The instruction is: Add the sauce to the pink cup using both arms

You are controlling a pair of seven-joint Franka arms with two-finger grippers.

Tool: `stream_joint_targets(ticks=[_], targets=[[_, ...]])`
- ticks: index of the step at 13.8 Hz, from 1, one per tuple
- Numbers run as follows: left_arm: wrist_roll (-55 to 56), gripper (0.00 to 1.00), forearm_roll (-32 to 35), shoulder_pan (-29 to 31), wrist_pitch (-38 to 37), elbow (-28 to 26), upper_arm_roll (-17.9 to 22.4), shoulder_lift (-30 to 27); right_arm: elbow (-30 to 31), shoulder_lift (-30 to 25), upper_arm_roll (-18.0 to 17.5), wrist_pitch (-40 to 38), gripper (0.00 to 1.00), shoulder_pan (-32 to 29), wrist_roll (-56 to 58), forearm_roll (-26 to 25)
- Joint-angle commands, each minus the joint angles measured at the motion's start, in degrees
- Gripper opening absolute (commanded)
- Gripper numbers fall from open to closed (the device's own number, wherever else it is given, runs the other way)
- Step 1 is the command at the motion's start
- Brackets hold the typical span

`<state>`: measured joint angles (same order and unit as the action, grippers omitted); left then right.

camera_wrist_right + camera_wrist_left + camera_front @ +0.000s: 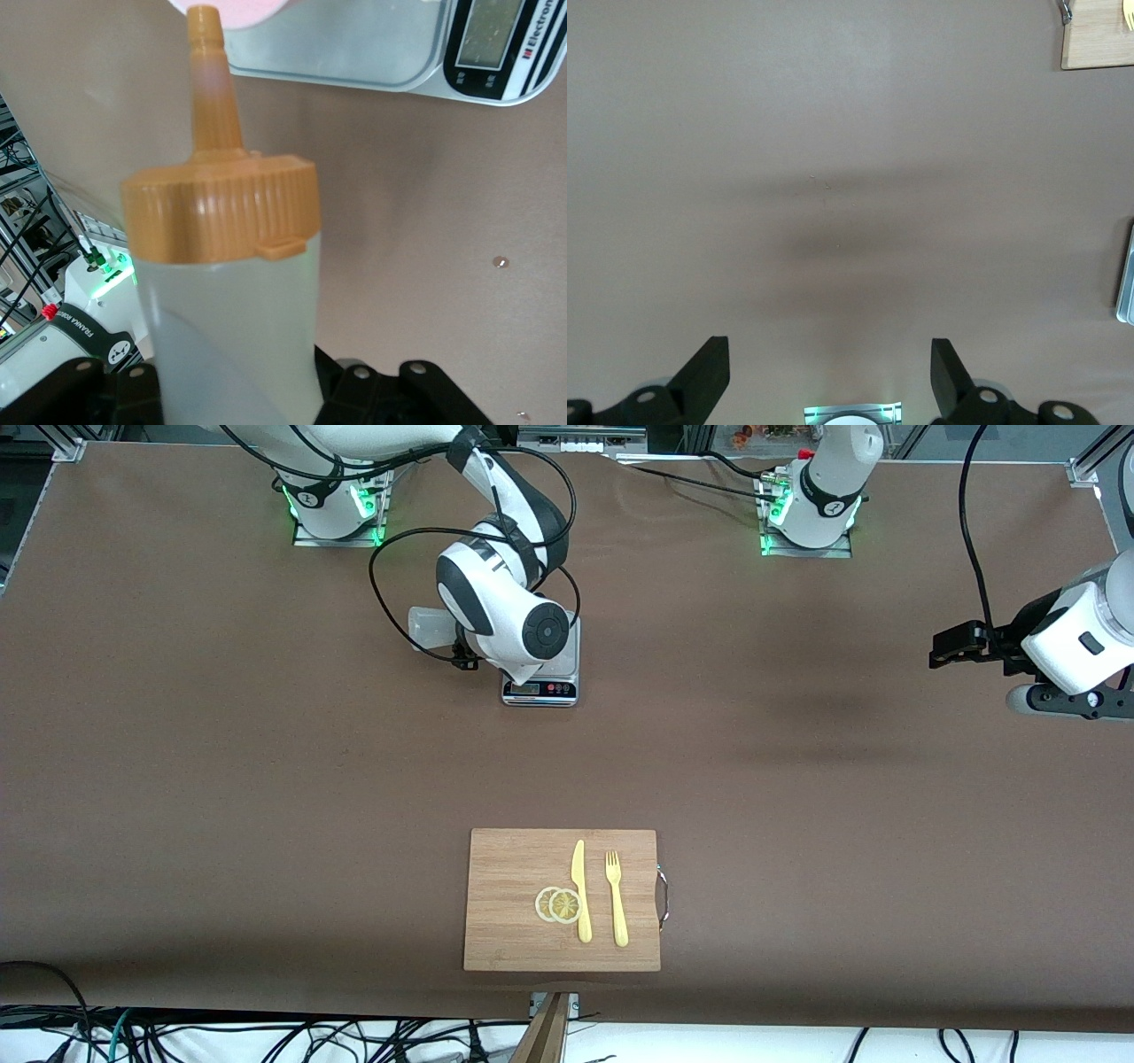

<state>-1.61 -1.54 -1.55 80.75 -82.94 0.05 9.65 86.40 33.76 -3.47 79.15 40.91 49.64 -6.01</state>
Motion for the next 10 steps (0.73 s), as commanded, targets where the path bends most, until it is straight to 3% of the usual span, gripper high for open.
stream_joint_targets(ticks=[1,10], targets=[[0.11,1.00,0.84,0.23,-0.33,0.85,-0.40,0.37,-3.25,1.05,0.57,-1.72,0.00,0.84,-0.34,-0.76],[0.11,1.00,0.75,0.32,-0.33,0.85,-0.40,0.37,-7.12,3.50,0.66,-2.32,0.00,-0.49,-0.34,1.97]])
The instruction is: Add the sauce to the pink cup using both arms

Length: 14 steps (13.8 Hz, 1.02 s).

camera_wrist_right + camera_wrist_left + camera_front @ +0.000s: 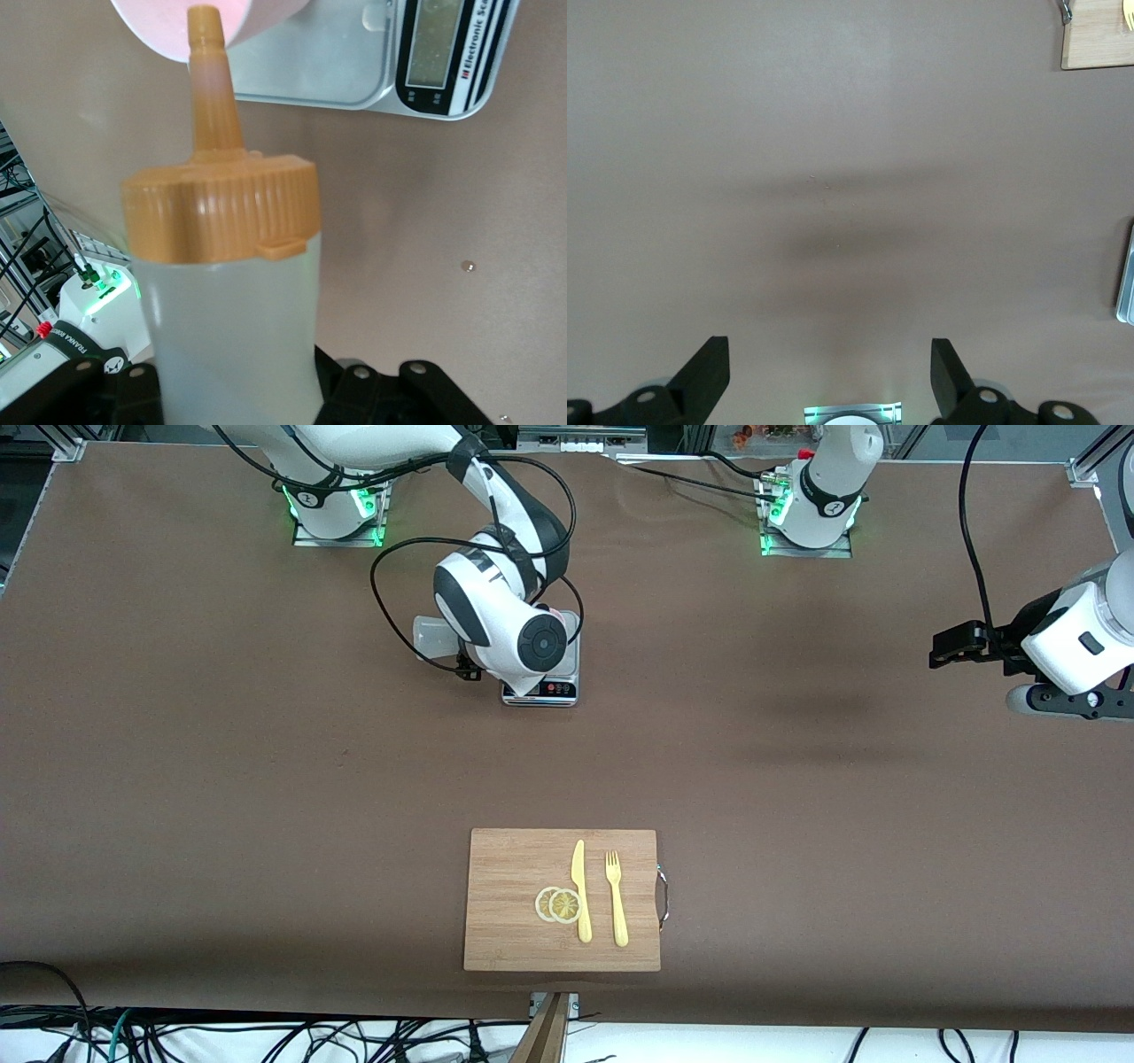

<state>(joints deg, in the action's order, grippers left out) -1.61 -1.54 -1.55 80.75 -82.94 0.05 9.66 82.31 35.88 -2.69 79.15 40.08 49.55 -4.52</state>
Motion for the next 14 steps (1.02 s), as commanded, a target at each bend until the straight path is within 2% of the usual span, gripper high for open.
stream_joint_targets(ticks=[1,4,6,8,10,14], targets=[[0.11,1.00,0.75,0.32,-0.33,0.85,-0.40,0.36,-3.03,1.47,-0.13,-3.03,0.00,0.52,-0.33,0.57],[0.11,1.00,0.84,0.40,-0.33,0.85,-0.40,0.36,-3.21,1.30,0.05,-2.95,0.00,-0.09,0.98,0.92],[0.11,1.00,0.75,0.40,-0.33,0.85,-0.40,0.36,-3.29,1.03,-0.04,-2.43,0.00,-3.15,4.83,1.79],[0.11,1.00,0.75,0.40,-0.33,0.85,-0.40,0.36,-3.56,0.68,-0.04,-1.90,0.00,-6.76,7.91,7.13],[0.11,1.00,0.75,0.40,-0.33,0.85,-0.40,0.36,-3.99,0.07,0.31,-1.81,0.00,-10.18,12.83,9.87],[0.11,1.00,0.75,0.40,-0.33,0.85,-0.40,0.36,-4.35,-0.02,0.23,-0.59,0.00,-19.93,23.28,19.79]])
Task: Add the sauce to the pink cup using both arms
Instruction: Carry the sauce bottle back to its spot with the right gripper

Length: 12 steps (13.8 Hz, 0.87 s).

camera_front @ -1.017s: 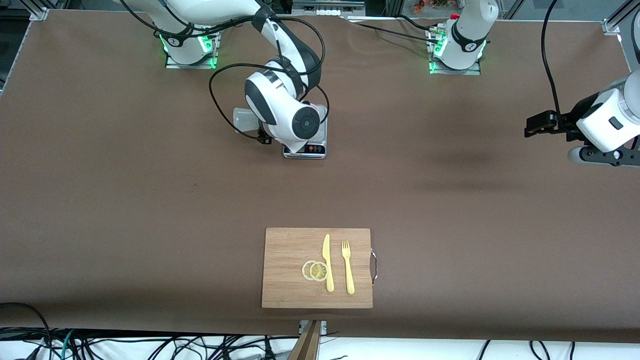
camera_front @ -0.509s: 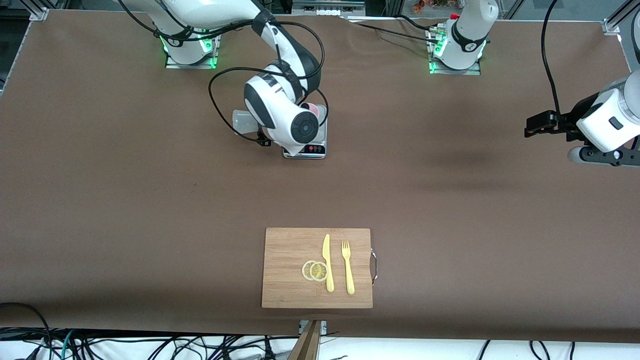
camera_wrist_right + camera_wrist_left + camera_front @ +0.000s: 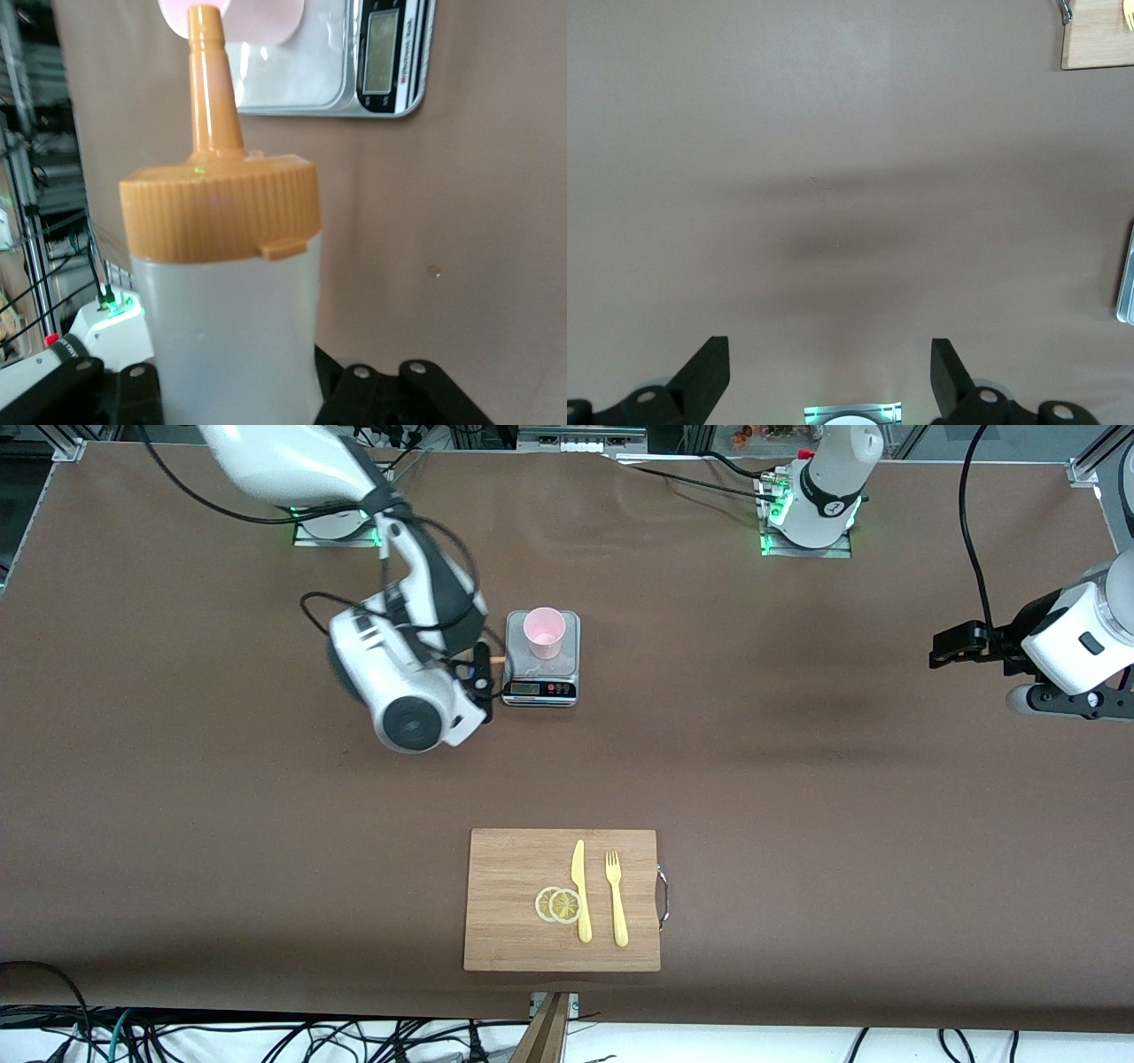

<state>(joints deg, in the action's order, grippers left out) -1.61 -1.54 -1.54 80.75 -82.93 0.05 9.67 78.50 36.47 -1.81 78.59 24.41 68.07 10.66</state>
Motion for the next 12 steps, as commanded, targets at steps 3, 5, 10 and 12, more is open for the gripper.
stream_joint_targets(ticks=[3,5,10,12], targets=[[0.20,1.00,0.75,0.22,-0.33,0.85,-0.40,0.35,-0.45,-0.43,-0.65,0.42,0.00,-11.72,12.84,13.21],[0.20,1.00,0.84,0.13,-0.33,0.85,-0.40,0.35,0.16,0.09,-0.65,0.25,0.00,-17.26,20.22,19.11],[0.11,1.00,0.84,0.13,-0.33,0.85,-0.40,0.35,5.77,2.64,-0.65,-1.67,0.00,-27.91,38.59,30.27],[0.11,1.00,0.84,0.13,-0.33,0.85,-0.40,0.35,9.82,3.51,-0.65,-2.91,0.00,-32.03,46.67,34.06]])
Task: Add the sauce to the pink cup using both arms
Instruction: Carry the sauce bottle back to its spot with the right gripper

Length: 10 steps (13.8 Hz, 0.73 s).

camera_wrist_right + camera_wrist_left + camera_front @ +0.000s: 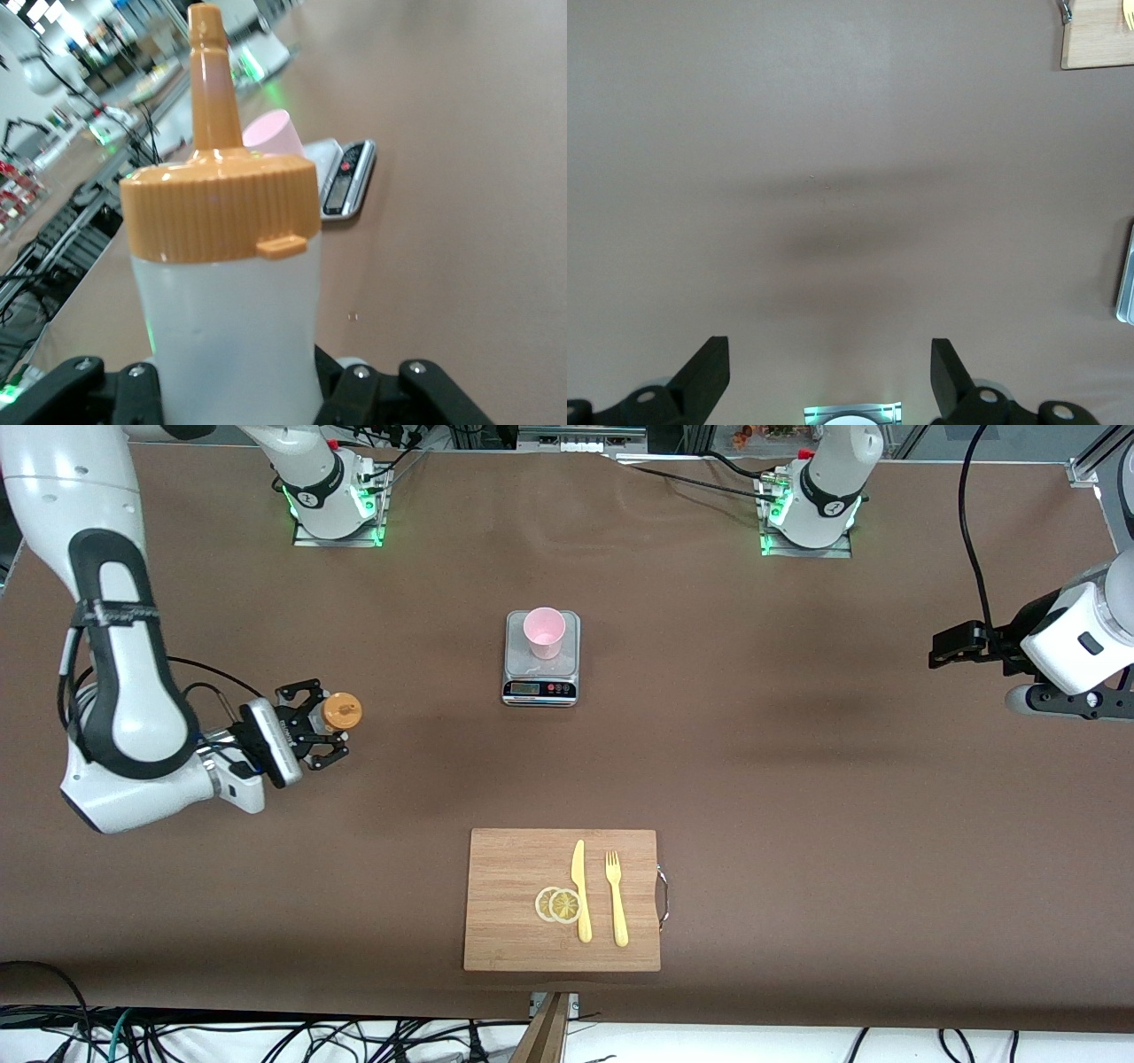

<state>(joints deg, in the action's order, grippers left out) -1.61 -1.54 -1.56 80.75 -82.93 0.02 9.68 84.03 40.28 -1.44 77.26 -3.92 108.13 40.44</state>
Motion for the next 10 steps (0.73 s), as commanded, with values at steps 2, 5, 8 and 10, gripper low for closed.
stream_joint_targets(ticks=[2,5,8,10], targets=[[0.11,1.00,0.75,0.24,-0.33,0.84,-0.37,0.34,6.06,3.12,-1.02,-4.56,0.00,-7.05,15.31,7.80],[0.11,1.00,0.75,0.24,-0.33,0.84,-0.37,0.34,7.29,7.08,-1.02,-7.21,0.00,-10.75,24.91,8.69],[0.11,1.00,0.75,0.24,-0.33,0.84,-0.37,0.34,7.29,11.83,-1.02,-7.48,0.00,-12.51,31.43,8.69],[0.11,1.00,0.75,0.24,-0.33,0.84,-0.37,0.34,7.21,12.98,-1.02,-7.30,0.00,-12.78,33.02,8.69]])
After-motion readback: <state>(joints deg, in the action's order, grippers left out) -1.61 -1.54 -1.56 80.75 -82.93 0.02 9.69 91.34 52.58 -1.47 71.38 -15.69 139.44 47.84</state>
